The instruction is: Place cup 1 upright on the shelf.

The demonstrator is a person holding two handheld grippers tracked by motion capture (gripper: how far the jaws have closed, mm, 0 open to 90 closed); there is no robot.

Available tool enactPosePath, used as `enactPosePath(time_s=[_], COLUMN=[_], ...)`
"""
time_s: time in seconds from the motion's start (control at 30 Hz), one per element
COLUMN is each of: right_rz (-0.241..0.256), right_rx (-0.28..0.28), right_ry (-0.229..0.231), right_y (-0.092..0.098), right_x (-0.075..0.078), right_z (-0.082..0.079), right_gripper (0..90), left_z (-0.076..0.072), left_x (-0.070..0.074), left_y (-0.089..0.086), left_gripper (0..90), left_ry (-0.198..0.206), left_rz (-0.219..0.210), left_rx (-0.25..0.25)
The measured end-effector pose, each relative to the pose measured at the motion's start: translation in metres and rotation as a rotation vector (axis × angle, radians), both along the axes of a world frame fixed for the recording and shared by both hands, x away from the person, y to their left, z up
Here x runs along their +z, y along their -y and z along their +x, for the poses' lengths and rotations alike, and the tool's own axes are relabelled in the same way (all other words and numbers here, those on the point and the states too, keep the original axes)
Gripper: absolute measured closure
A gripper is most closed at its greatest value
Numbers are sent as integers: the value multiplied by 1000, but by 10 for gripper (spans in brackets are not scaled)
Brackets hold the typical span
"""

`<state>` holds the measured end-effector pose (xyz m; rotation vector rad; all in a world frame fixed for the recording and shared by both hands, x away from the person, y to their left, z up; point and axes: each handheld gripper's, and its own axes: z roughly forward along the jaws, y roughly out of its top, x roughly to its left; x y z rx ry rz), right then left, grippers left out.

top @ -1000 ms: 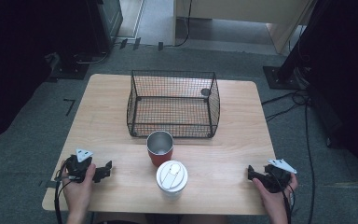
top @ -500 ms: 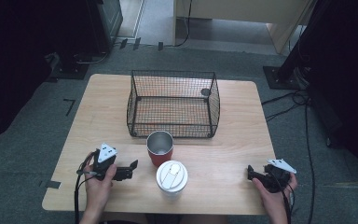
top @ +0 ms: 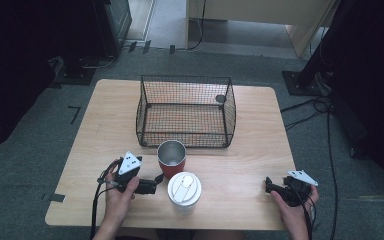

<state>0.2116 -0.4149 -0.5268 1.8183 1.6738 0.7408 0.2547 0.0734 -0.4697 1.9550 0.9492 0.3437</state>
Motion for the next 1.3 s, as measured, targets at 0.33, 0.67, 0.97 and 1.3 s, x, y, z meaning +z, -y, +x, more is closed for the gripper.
enactPosePath(time_s=[0.33,0.67,0.97,1.3], right_rz=[0,0,-1,-1], right_rx=[1,4,5,8], right_ry=[1,2,2,3], right_y=[0,0,0,0], right_x=[0,0,0,0], right_z=[0,0,0,0], right_gripper=[40,41,44,44], left_z=[6,11,16,23], left_x=[4,1,5,6], left_y=[17,33,45,50], left_gripper=[0,63,71,71], left_ry=[29,49,84,79], left_rz=[-22,5,15,20], left_rx=[-51,-50,-51,-59])
